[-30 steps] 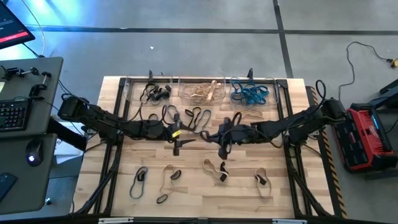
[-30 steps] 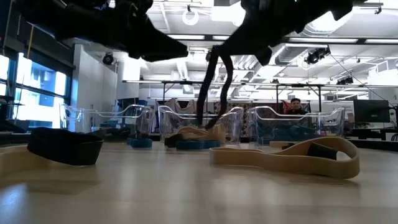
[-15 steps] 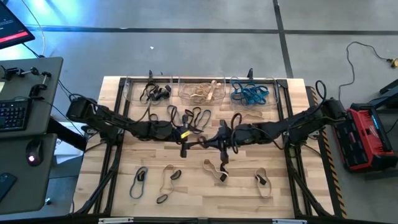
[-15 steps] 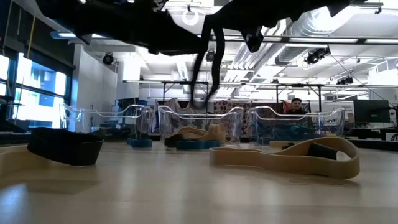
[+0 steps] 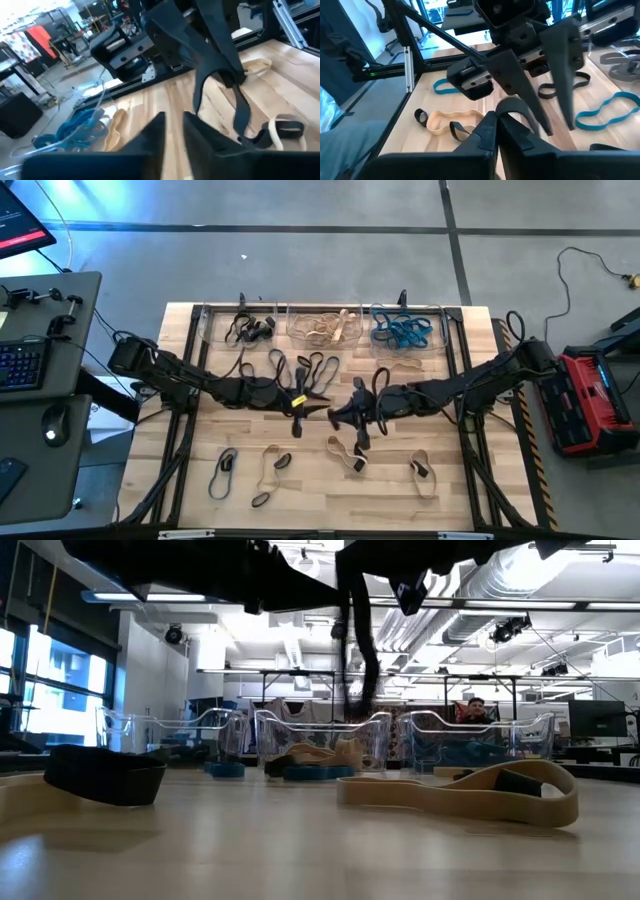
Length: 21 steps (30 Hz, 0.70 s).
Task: Sort rubber bands into baskets
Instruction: Put the black rubber band into the left transparent bin
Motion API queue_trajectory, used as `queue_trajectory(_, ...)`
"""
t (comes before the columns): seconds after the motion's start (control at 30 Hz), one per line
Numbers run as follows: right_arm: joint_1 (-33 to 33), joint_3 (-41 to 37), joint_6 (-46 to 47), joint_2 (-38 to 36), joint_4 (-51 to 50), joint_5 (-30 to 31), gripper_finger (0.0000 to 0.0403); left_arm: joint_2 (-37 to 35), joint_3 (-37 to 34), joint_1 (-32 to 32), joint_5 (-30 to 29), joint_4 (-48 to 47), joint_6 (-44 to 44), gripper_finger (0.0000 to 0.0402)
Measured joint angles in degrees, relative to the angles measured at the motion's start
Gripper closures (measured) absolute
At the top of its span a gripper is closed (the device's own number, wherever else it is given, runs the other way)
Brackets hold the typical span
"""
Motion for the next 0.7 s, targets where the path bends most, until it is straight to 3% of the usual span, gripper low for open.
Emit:
queue_trajectory(0.1, 0.00, 0.00, 0.00, 0.00, 0.00, 0.09, 0.0403, 0.00, 0.00, 0.03, 0.53, 0.24, -1.48, 0.0393)
queue_trajectory(0.17, 0.00, 0.00, -0.01, 0.00, 0.00, 0.09, 0.0403, 0.00, 0.00, 0.04, 3.77, 0.22, -2.99, 0.0391)
queue_trajectory(0.27, 0.00, 0.00, -0.02, 0.00, 0.00, 0.09, 0.0403, 0.00, 0.00, -0.13, 7.16, -0.05, -5.18, 0.0362)
queue_trajectory(0.57, 0.00, 0.00, -0.66, 0.00, 0.02, 0.07, 0.0403, 0.00, -0.02, 0.27, 7.43, -3.00, -7.47, 0.0250)
queue_trajectory(0.7, 0.02, 0.00, -0.66, 0.00, 0.02, 0.07, 0.0403, -0.04, -0.04, 0.52, 7.44, -4.92, -9.06, 0.0218)
